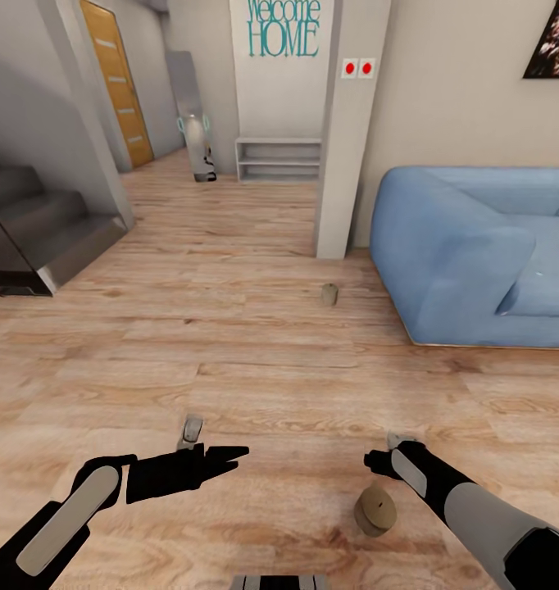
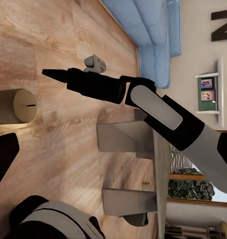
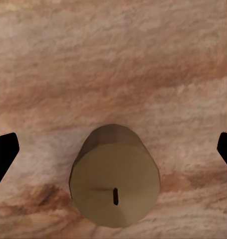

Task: Place each of the two pumpkins and all three candles from the living room inside a cabinet in the living room (use any cabinet), then make sure every cabinet is closed, and position the cauldron so it is next to a table in the living room.

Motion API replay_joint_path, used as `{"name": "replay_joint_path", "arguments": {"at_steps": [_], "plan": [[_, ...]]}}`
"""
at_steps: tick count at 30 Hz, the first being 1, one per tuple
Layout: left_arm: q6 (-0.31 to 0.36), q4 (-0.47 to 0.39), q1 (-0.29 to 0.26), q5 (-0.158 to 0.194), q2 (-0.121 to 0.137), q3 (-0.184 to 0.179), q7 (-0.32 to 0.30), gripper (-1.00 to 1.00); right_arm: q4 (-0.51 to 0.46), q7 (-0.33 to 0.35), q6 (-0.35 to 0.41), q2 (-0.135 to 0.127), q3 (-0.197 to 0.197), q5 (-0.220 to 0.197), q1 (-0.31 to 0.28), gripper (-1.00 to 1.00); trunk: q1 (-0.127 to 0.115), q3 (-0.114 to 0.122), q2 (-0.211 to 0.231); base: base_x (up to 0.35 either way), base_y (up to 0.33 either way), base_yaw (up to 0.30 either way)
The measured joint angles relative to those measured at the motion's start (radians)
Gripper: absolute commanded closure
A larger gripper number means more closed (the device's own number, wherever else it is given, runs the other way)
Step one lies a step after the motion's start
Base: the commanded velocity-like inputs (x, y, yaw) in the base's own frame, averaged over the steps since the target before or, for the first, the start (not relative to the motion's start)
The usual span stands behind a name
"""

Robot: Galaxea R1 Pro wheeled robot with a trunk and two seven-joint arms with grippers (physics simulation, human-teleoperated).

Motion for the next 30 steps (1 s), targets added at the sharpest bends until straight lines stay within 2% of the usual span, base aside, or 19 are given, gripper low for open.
{"name": "replay_joint_path", "arguments": {"at_steps": [14,19,22,27,30], "plan": [[0.002,-0.003,0.000,0.001,0.000,0.000,-0.002,-1.00,-0.002,0.002,-0.002,0.003,0.000,0.002,0.000,-1.00,0.006,-0.054,-0.003,0.000,0.000,0.000],[0.046,-0.034,0.001,0.000,0.002,0.001,-0.068,-1.00,-0.002,0.002,-0.002,0.003,0.000,0.002,0.000,-1.00,0.009,-0.074,-0.004,0.000,0.000,0.000],[0.061,-0.041,0.001,-0.001,0.003,0.001,-0.101,-1.00,-0.002,0.002,-0.002,0.004,0.000,0.002,0.000,-1.00,0.008,-0.074,-0.005,0.000,0.000,0.000],[0.066,-0.043,0.001,-0.001,0.003,0.001,-0.111,-1.00,-0.002,0.001,-0.002,0.006,0.000,0.002,0.000,-1.00,0.008,-0.074,-0.005,0.000,0.000,0.000],[0.067,-0.043,0.002,-0.001,0.003,0.001,-0.112,-1.00,-0.002,0.001,-0.003,0.006,0.000,0.002,0.000,-1.00,0.010,-0.085,-0.005,0.000,0.000,0.000]]}}
